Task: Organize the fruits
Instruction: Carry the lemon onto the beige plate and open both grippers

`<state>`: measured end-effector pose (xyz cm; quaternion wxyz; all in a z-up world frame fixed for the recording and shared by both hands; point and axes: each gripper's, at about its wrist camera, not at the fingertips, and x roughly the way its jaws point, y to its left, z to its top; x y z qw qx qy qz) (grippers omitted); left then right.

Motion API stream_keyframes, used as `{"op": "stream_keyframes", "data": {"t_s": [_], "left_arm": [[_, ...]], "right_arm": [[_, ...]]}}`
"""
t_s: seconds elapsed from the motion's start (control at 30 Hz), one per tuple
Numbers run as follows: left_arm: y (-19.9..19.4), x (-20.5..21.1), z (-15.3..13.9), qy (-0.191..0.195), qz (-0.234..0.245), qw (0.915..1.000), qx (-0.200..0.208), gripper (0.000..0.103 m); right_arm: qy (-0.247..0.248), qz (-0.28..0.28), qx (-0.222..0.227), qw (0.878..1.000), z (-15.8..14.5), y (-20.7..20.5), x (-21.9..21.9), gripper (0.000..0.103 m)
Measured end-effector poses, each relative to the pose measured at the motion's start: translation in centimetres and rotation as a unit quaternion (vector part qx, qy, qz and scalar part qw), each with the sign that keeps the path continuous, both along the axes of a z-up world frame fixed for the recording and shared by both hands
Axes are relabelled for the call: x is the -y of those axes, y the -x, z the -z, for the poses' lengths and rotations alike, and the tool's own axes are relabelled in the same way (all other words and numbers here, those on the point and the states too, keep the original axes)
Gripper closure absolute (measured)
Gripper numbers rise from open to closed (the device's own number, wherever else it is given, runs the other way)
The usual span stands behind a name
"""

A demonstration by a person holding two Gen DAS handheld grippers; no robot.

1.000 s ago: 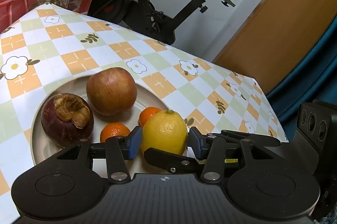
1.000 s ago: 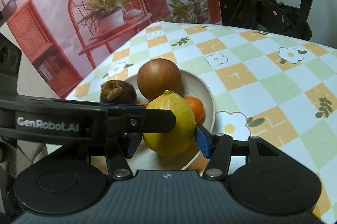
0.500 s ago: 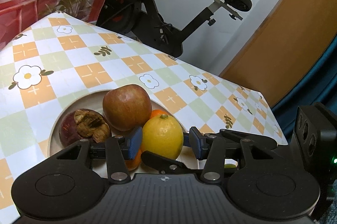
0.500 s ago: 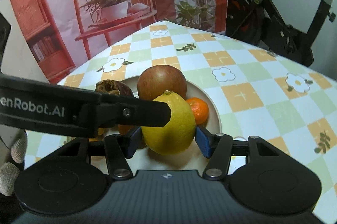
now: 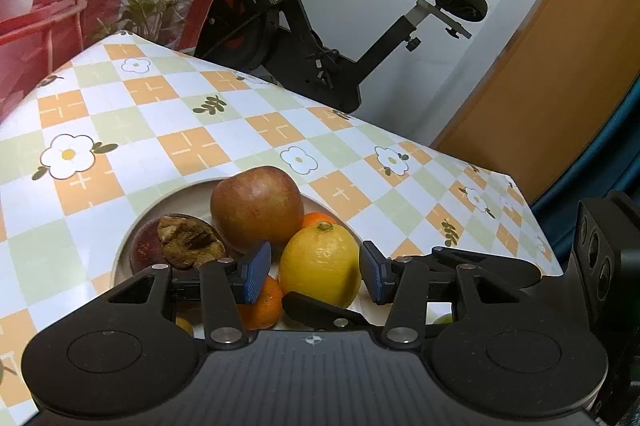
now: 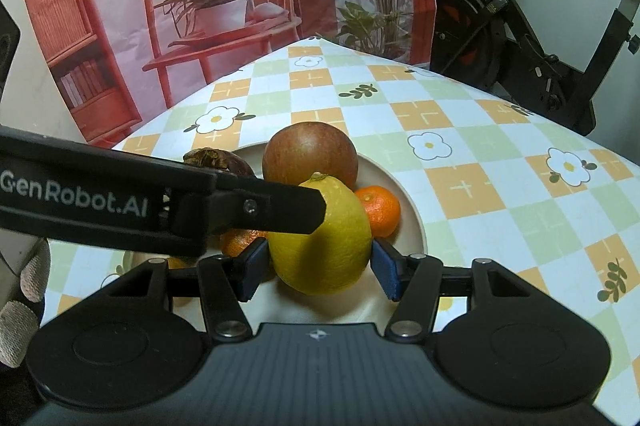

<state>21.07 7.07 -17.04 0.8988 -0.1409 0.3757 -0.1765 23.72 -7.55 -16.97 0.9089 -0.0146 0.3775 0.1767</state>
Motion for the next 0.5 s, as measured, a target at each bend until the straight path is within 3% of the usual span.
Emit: {"op": "stream_keyframes", "data": {"t_s": [0.5], "left_arm": [[0.9, -0.5, -1.6, -0.033, -0.012, 0.9991, 0.022, 0.052]], "right_arm": [[0.005, 0.002, 0.018, 1.0, -1.1, 0.8, 0.2, 0.044]]}}
